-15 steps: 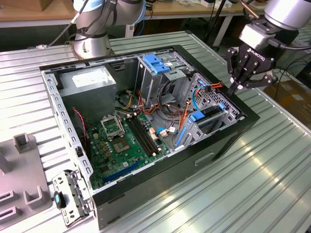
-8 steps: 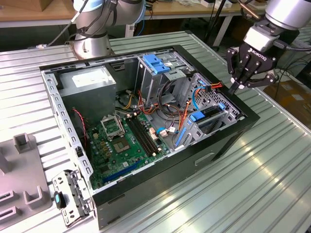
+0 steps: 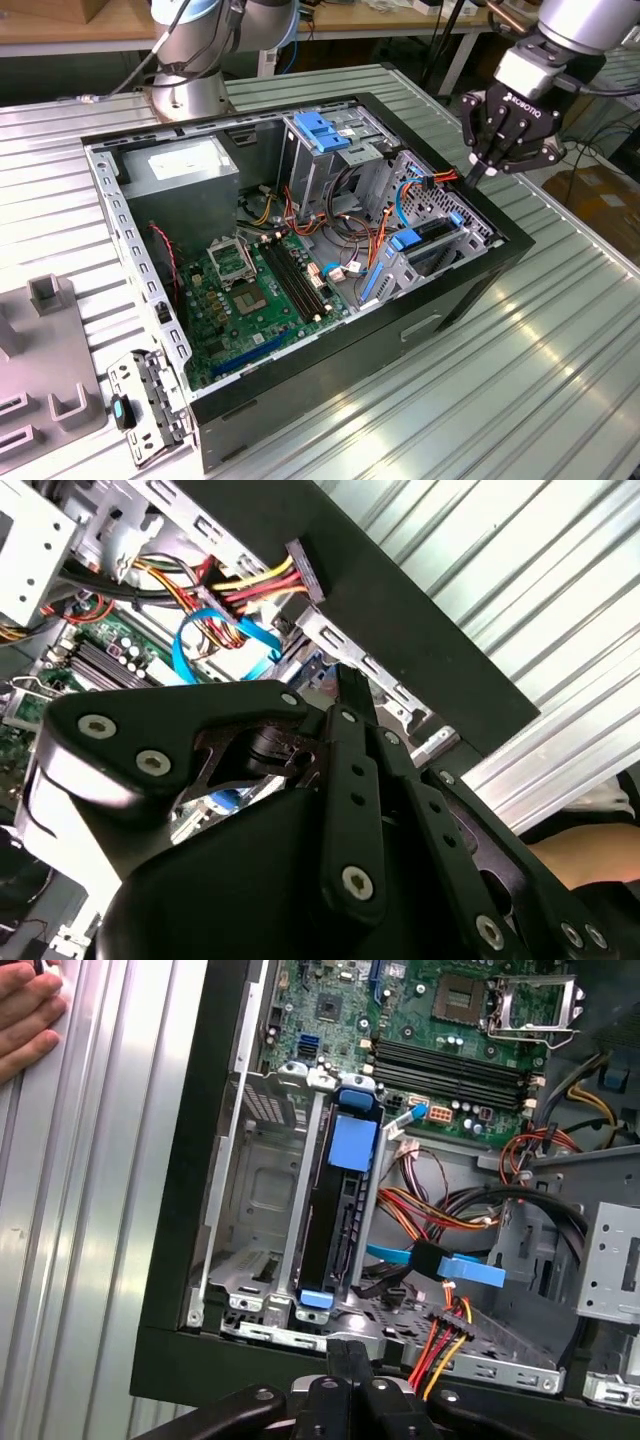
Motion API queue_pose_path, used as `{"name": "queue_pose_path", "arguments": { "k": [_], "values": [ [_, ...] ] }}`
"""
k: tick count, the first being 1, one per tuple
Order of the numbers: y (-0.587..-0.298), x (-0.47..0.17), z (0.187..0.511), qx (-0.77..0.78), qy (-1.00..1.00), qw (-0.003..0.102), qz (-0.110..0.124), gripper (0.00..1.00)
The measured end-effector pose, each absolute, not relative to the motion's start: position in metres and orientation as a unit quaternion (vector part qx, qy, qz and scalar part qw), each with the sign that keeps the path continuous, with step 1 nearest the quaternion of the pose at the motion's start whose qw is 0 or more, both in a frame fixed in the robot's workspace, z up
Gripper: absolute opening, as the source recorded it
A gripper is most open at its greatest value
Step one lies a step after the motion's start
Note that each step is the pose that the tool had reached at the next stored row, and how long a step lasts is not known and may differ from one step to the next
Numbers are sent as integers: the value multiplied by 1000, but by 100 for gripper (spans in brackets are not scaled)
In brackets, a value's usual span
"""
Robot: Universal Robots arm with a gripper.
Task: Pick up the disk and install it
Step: 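Insert the first disk wire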
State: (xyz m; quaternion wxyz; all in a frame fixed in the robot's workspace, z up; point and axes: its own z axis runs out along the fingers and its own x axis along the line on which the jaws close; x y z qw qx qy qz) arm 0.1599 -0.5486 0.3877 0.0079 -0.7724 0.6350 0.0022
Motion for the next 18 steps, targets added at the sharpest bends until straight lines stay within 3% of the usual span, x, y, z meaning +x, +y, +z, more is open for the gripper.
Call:
{"name": "queue_pose_path", "arguments": {
  "k": [18],
  "values": [
    [-528,169,384,-806,592,8,3,11]
  ]
}}
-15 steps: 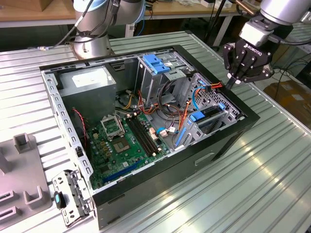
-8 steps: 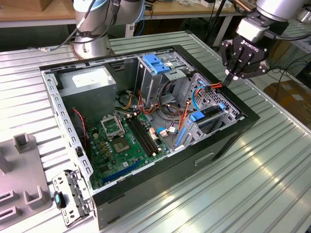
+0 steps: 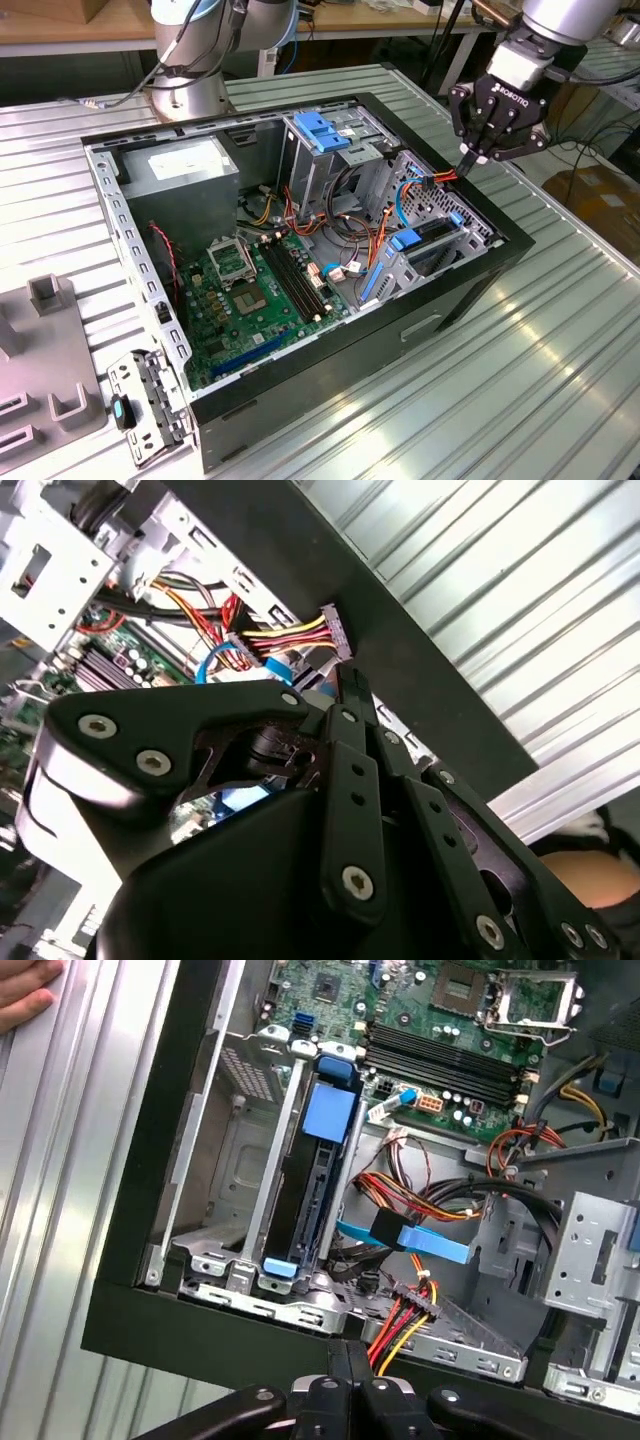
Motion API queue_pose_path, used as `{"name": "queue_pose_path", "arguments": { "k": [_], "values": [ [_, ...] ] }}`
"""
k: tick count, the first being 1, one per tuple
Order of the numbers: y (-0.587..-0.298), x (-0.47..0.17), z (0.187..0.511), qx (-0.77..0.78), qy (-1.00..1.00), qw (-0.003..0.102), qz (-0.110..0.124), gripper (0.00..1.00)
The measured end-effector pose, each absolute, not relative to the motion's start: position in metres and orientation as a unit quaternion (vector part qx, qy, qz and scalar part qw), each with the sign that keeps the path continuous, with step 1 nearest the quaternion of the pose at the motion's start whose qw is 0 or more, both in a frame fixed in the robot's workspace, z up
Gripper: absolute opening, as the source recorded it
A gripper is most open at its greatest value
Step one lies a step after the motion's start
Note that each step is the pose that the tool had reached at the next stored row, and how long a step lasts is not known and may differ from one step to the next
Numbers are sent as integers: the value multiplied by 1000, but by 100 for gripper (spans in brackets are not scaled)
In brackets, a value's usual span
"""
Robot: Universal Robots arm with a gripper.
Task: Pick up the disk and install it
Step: 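Insert the first disk wire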
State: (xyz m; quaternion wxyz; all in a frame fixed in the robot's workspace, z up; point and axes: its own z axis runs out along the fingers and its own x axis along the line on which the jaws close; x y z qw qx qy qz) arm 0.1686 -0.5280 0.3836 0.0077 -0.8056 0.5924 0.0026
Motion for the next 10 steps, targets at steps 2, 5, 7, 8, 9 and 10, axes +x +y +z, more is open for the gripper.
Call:
{"name": "queue_pose_path", "arguments": {
  "k": [2,5,7,8,9,10],
  "values": [
    [-528,169,383,-818,575,8,3,11],
    [-528,169,382,-839,544,7,3,11],
    [-528,169,382,-848,530,7,3,11],
    [-528,169,382,-854,521,8,3,11],
    [-528,170,382,-856,516,7,3,11],
    [-528,170,382,-858,513,8,3,11]
  ]
}}
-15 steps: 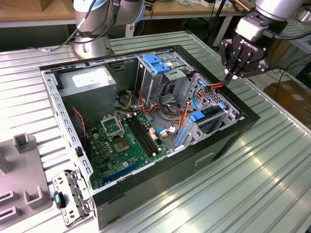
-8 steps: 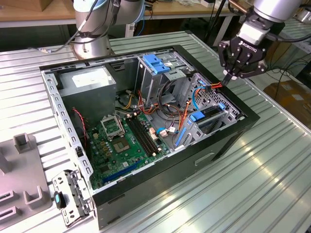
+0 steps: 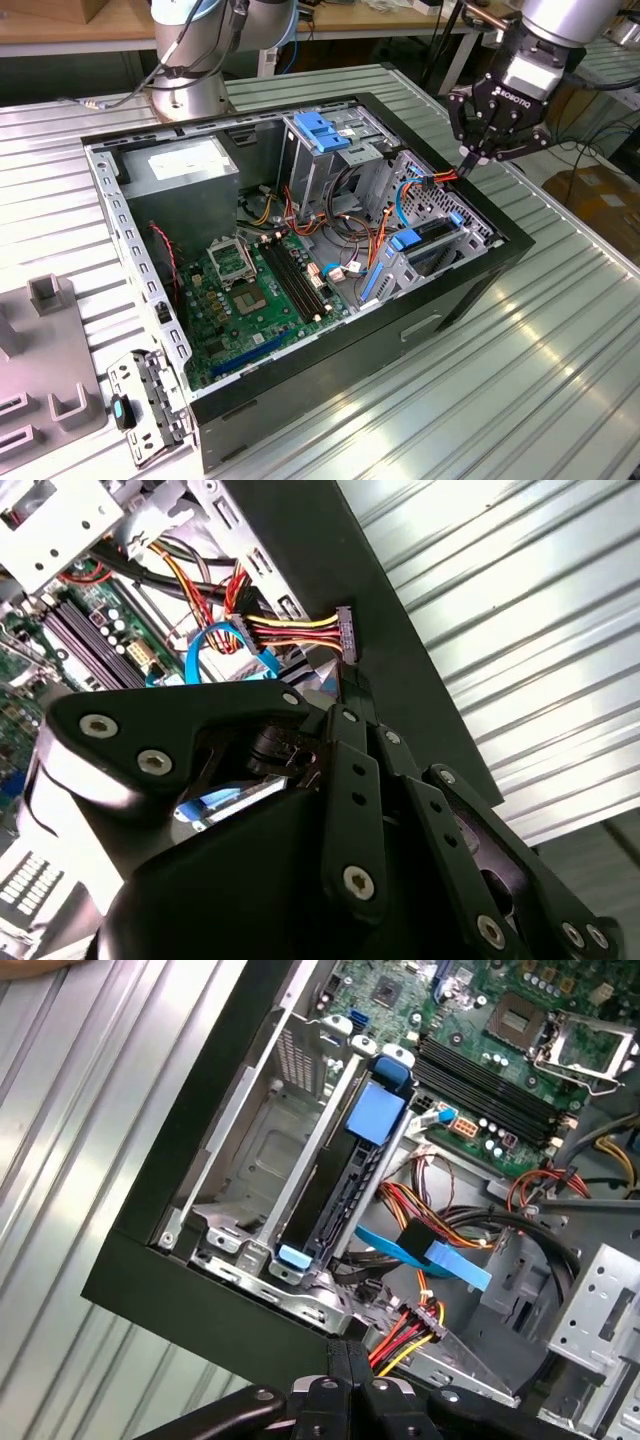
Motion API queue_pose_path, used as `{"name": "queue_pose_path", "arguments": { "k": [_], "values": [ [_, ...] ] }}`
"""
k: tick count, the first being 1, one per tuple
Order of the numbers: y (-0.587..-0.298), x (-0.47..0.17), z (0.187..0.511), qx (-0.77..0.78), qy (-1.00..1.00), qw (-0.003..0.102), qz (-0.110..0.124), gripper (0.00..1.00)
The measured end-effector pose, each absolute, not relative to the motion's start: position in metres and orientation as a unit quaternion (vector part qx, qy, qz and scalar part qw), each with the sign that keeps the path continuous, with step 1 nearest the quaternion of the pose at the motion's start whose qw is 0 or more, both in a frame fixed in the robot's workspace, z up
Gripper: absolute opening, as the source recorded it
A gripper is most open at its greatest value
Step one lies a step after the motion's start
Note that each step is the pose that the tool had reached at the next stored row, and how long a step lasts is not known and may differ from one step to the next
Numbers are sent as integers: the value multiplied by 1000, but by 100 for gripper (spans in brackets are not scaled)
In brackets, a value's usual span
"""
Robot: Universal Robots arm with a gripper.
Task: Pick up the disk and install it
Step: 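Insert the first disk wire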
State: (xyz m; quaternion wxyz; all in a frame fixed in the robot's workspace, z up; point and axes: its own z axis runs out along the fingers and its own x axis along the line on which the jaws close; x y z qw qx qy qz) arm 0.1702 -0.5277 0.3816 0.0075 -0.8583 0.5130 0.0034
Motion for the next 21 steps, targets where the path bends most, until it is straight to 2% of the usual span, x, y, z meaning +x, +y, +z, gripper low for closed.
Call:
{"name": "queue_pose_path", "arguments": {
  "k": [21],
  "values": [
    [-526,172,381,-929,370,8,4,11]
  ]
}}
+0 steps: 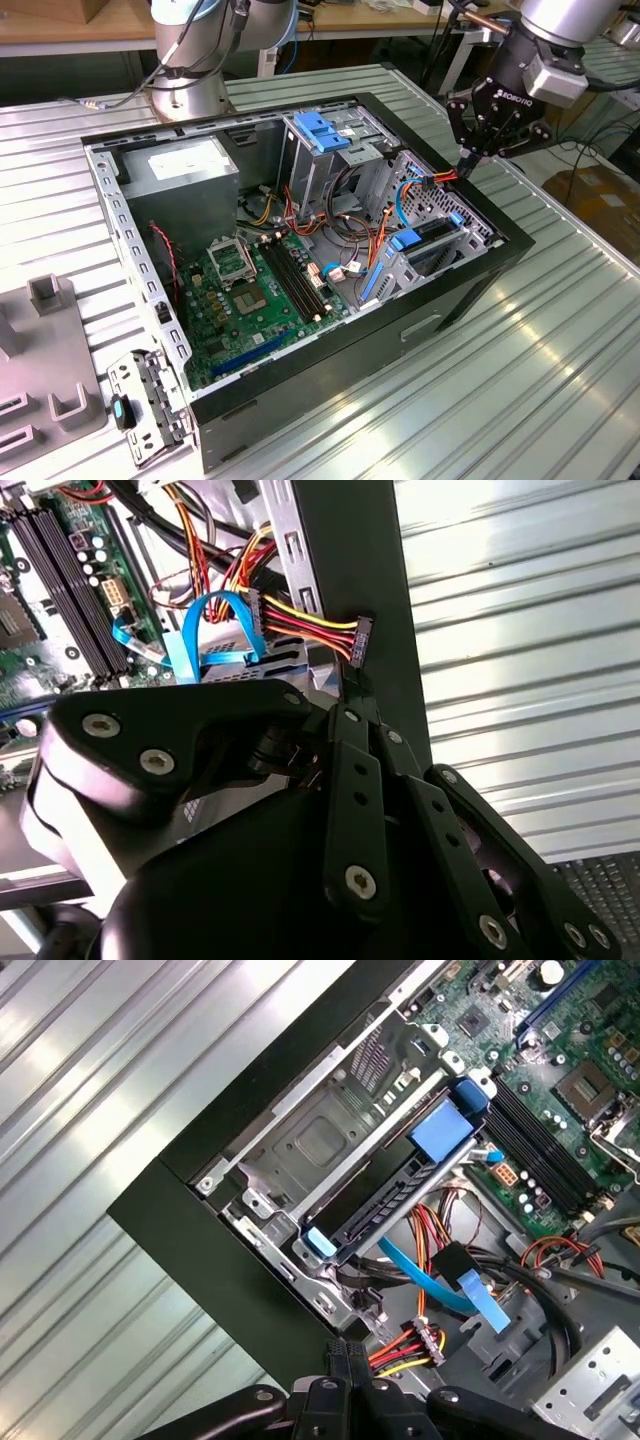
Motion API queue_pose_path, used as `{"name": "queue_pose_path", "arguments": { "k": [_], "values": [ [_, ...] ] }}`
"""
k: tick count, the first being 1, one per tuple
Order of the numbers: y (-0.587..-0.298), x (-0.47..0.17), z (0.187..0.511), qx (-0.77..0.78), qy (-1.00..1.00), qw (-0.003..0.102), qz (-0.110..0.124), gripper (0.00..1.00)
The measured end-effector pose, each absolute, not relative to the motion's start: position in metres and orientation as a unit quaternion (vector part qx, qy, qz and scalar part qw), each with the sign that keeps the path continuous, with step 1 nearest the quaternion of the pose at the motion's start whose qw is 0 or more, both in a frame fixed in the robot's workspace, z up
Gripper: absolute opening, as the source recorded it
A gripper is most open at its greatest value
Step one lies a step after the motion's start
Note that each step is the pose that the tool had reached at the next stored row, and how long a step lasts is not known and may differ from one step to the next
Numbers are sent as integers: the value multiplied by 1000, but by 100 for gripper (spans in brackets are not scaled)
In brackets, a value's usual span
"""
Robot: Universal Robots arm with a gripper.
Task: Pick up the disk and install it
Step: 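Insert the first disk wire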
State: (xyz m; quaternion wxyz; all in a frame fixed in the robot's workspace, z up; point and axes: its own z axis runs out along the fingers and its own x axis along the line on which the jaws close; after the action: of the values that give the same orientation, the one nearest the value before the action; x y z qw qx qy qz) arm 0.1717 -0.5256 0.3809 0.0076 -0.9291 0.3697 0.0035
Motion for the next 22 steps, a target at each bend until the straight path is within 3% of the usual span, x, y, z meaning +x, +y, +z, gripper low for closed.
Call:
{"name": "queue_pose_path", "arguments": {
  "k": [7,8,14,15,22],
  "values": [
    [-524,173,381,-941,339,8,4,11],
    [-524,173,381,-944,329,7,4,18],
    [-524,173,380,-955,298,7,4,19],
    [-524,173,380,-956,294,7,4,25],
    [-523,174,378,-965,262,8,2,25]
  ]
}}
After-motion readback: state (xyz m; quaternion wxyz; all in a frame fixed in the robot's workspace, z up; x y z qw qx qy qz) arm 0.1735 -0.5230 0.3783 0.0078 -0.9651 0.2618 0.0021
